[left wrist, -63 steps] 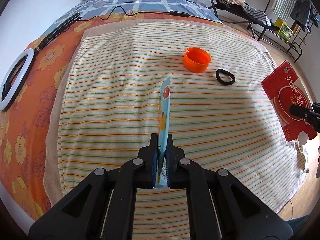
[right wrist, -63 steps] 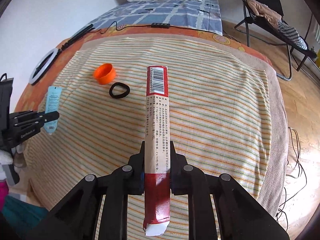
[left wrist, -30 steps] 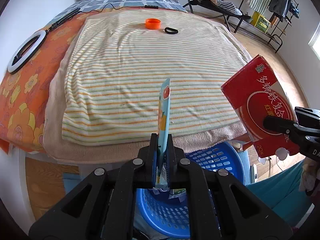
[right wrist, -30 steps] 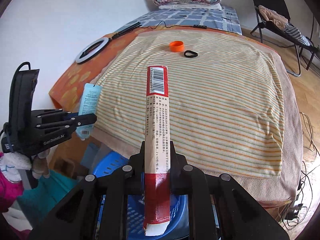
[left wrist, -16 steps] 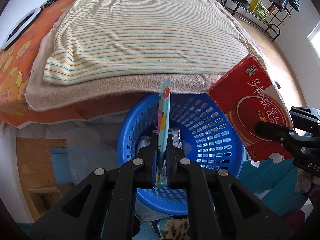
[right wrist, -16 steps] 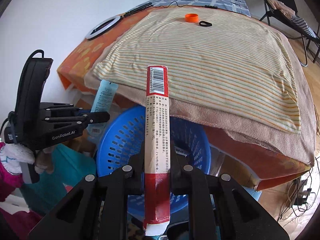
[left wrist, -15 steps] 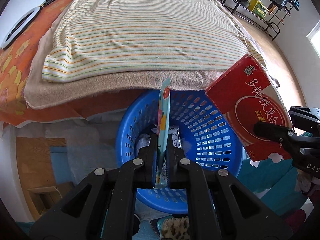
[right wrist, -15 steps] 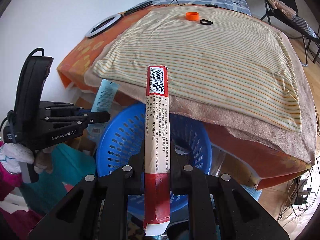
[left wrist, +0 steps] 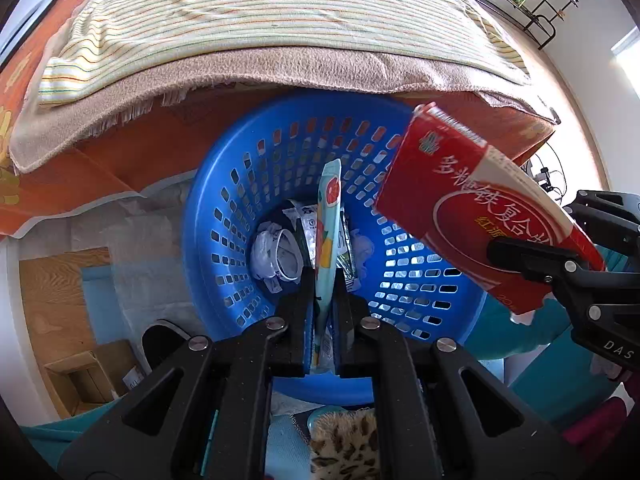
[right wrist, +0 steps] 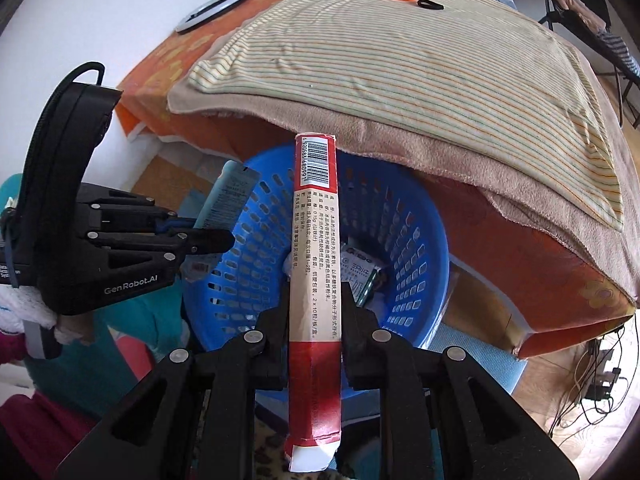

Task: Collect trash
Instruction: 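Open both tools over the basket to drop box and tube, then raise both tools back over the towel toward orange cap and hair tie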

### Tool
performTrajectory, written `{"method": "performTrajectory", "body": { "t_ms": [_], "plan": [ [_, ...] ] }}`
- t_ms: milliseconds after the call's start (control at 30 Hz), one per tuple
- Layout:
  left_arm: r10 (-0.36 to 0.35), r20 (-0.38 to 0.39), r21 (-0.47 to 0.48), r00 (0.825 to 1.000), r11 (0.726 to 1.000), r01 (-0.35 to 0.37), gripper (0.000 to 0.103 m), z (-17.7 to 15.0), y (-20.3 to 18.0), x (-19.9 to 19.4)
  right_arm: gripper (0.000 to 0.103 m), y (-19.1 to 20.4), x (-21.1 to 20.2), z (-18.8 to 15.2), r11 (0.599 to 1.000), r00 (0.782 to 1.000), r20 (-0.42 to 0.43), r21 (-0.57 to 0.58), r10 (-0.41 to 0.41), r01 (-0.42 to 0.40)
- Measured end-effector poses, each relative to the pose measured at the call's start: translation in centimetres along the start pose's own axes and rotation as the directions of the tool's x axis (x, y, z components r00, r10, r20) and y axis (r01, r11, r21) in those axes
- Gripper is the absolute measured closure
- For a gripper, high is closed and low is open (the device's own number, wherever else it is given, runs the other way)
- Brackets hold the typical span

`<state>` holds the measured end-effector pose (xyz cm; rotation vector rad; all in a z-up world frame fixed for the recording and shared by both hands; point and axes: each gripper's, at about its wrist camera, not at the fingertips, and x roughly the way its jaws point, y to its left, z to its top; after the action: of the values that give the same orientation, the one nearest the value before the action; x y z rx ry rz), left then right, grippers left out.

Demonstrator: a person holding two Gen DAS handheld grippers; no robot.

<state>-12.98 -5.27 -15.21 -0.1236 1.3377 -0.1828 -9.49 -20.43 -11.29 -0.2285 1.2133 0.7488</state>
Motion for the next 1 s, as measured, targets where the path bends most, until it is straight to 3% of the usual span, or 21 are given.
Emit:
{"method": "performTrajectory", "body": {
  "t_ms": [267,333,400,467,567,633,767,933,1000],
  "plan": [
    [0.008,-0.001,-0.016,1.000,1.000,-0.008,0.098,0.3,0.4,0.6,0.084,-0.7,0.5,-0.3,1.000,1.000,-0.011,0.018,-0.016,0.016],
    [0.010,-0.004,-0.022,1.000,1.000,-0.010,0.092,0.4,0.5,0.7,0.084,-0.9,0.5,-0.2,0.999,1.000,-0.012,0.030,-0.017,0.017],
    [0.012,0.001,-0.026,1.000,1.000,-0.012,0.070,0.5,0.6,0.6,0.083,-1.1,0.5,-0.1,0.999,1.000,-0.014,0.040,-0.021,0.022],
    [0.015,0.014,-0.026,1.000,1.000,-0.015,0.062,0.5,0.6,0.4,0.071,-1.2,0.6,-0.1,0.998,0.999,-0.015,0.048,-0.029,0.030],
    [0.022,0.017,-0.025,1.000,0.999,-0.021,0.062,0.7,0.7,0.3,0.052,-1.4,0.6,0.1,0.997,0.999,-0.011,0.058,-0.042,0.042],
    [0.027,0.016,-0.028,0.999,0.999,-0.027,0.062,0.7,0.8,0.4,0.052,-1.4,0.6,0.3,0.997,0.999,-0.010,0.059,-0.048,0.048],
    [0.037,0.025,-0.032,0.999,0.999,-0.036,0.050,0.8,0.9,0.3,0.046,-1.7,0.5,0.2,0.996,0.998,-0.014,0.065,-0.060,0.061],
    [0.054,0.038,-0.033,0.998,0.998,-0.052,0.048,1.1,0.9,0.0,0.040,-1.8,0.4,0.4,0.994,0.997,-0.013,0.071,-0.081,0.082],
    [0.057,0.049,-0.034,0.997,0.998,-0.055,0.038,1.2,0.8,-0.2,0.040,-1.9,0.4,0.5,0.993,0.996,-0.013,0.075,-0.093,0.094]
  ]
}}
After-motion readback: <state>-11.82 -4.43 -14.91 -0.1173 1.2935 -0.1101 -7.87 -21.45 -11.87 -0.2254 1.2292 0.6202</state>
